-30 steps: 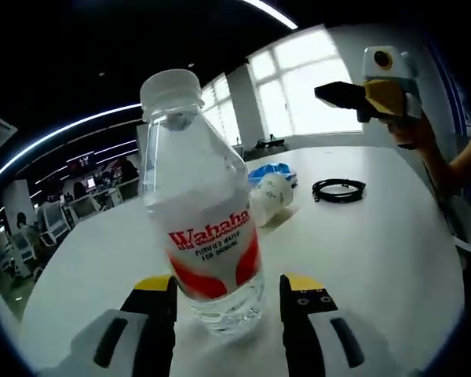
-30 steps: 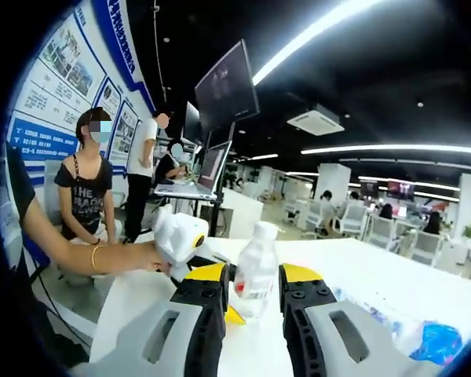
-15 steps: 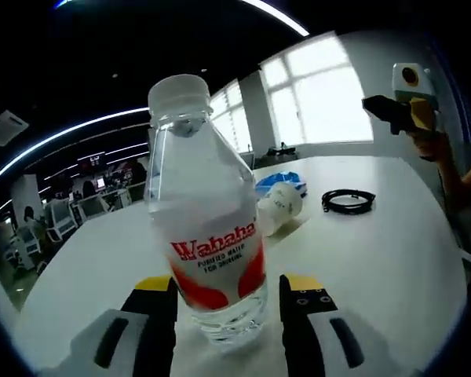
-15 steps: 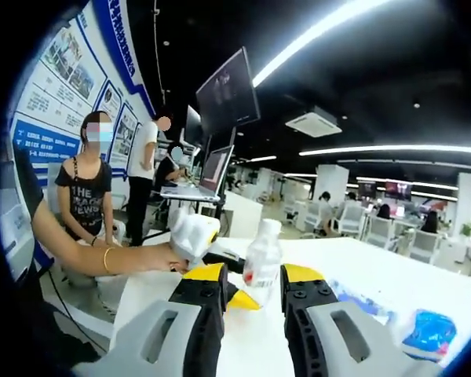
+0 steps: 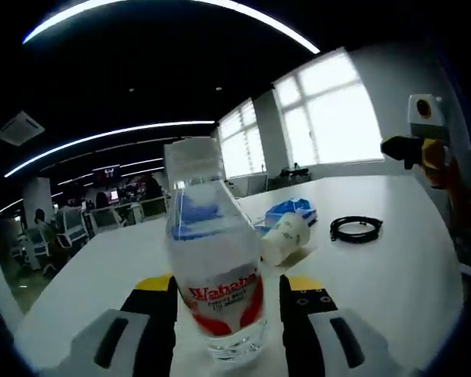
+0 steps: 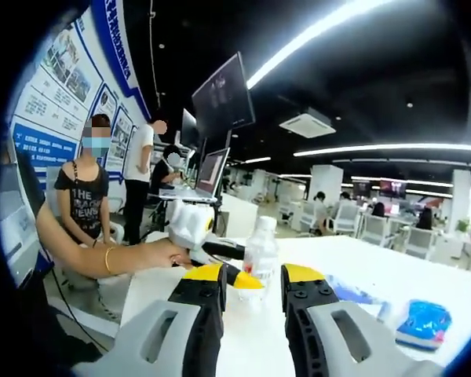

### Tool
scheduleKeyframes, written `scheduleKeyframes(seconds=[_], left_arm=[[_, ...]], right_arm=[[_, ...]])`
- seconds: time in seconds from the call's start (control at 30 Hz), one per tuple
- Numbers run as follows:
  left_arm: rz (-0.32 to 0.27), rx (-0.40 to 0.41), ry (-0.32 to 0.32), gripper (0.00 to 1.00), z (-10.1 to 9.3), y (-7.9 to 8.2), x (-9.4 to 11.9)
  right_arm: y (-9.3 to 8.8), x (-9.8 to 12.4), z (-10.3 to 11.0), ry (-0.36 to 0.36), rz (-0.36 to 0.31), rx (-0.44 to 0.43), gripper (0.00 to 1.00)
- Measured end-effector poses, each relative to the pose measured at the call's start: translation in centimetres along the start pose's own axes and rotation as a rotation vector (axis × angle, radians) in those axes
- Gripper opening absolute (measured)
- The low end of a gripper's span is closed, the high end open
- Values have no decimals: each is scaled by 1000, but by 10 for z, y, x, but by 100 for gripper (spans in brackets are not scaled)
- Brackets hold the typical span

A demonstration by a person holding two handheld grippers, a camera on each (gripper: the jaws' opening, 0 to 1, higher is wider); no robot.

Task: Arrange the tabletop items into an orderly group along one side of the table until the central work area is clear of visible clutter.

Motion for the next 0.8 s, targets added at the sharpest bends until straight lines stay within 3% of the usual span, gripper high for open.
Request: scheduleKeyframes(seconds=[0.13, 0.23, 0.57, 0.8], left_arm=[[-26, -11, 22, 52, 1, 13, -1], [-71, 30, 34, 52, 3, 22, -3], [-76, 19, 29, 51, 4, 36, -9], [-88, 16, 23, 44, 5, 46, -11]], right_arm=[[-6, 0, 1, 6, 19, -10, 26], [-8, 0, 0, 6, 23, -17, 26], [-12, 2, -1, 6, 26, -29, 27], [-14, 3, -1, 8, 27, -34, 27]])
Point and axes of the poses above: the point that each gripper's makers call its tool centre point, and the gripper's own axes: x roughly backward along the fingers, z roughly to its left, y roughly out of its top, the point moved 10 cm from there along x, roughly backward along the fingers, and after that the axes turned 10 degrees about -z, right-handed, at the moved point
